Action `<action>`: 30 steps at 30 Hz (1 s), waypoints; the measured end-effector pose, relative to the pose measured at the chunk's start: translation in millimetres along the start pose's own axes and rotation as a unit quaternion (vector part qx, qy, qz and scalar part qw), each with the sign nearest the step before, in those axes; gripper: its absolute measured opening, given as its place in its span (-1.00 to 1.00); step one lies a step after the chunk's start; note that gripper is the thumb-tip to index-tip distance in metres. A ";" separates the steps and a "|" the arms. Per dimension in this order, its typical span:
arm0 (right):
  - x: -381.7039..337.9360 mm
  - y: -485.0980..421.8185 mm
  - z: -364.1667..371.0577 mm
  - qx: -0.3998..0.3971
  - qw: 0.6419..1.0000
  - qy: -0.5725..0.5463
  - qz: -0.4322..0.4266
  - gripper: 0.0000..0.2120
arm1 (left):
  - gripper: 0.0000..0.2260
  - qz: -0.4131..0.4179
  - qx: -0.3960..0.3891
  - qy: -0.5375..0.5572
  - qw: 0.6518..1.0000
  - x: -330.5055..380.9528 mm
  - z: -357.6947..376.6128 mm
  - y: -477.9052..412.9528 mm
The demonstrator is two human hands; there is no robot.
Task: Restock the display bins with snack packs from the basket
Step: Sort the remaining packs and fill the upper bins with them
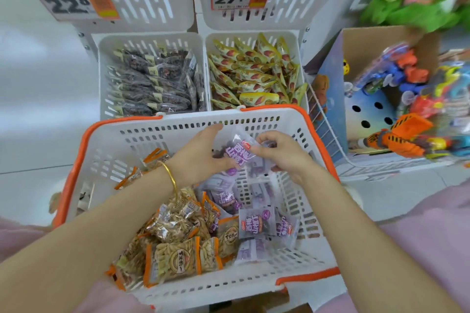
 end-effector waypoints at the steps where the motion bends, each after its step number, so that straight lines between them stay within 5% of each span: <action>1: -8.6 9.2 2.7 -0.032 0.999 -0.040 0.011 -0.90 | -0.32 0.006 -0.006 0.025 1.000 2.8 -0.7 -0.5; 4: -22.9 24.2 5.7 -0.079 0.986 -0.144 -0.003 -0.84 | -0.61 0.039 0.005 0.098 0.994 9.9 -9.5 -0.9; 9: -23.1 31.4 2.6 -0.053 0.980 -0.188 -0.042 -0.56 | -0.66 0.055 -0.011 0.252 0.966 13.7 -19.6 8.1; 12: -17.4 31.5 -0.8 0.005 0.967 -0.254 -0.009 -0.72 | -0.64 0.055 0.001 0.306 0.951 8.6 -27.3 13.6; 15: -16.7 34.2 1.7 -0.021 0.912 -0.409 0.023 -0.87 | -0.69 0.070 0.032 0.330 0.941 6.4 -33.9 16.4; 21: -41.2 46.3 37.1 -0.193 0.884 -0.419 0.077 -0.54 | -0.62 0.099 0.047 0.314 0.943 18.6 -31.0 18.0; 30: -61.4 45.6 26.5 -0.225 0.823 -0.522 -0.021 -0.18 | -0.68 0.089 0.043 0.326 0.940 17.3 -27.8 17.9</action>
Point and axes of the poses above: each hand's wrist, its own y-axis away from the middle knuckle, its own z-axis out of the palm, x = y × z, the point moved 7 cm from there along -y, towards the middle knuckle, and after that the axes turned 10 degrees about -x, right-handed, at the moved point
